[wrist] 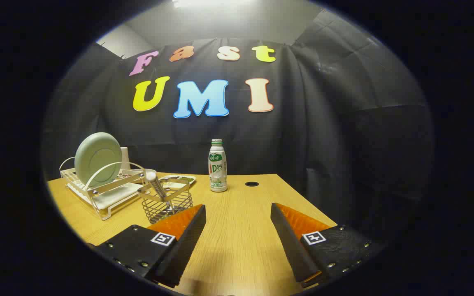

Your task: Take the plate from the dish rack, then take the spoon from the basket and place it into the plate.

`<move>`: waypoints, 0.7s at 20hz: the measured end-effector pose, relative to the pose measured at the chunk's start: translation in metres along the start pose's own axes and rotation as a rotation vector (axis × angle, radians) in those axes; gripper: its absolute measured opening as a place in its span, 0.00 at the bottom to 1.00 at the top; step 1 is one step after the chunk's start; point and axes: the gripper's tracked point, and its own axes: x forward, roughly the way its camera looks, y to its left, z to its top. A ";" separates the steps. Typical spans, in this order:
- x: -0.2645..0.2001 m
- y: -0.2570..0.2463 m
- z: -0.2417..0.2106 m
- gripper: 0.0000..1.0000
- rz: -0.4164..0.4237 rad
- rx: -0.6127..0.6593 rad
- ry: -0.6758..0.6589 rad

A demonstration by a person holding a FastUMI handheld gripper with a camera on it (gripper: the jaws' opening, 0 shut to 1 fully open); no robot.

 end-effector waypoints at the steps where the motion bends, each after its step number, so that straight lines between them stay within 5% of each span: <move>1: 0.010 -0.002 0.007 0.97 -0.007 0.001 -0.025; 6: 0.028 -0.033 0.073 0.97 -0.116 -0.053 -0.131; 10: -0.020 -0.069 0.117 0.97 -0.265 -0.083 -0.144; 14: -0.086 -0.064 0.133 0.97 -0.307 -0.115 -0.085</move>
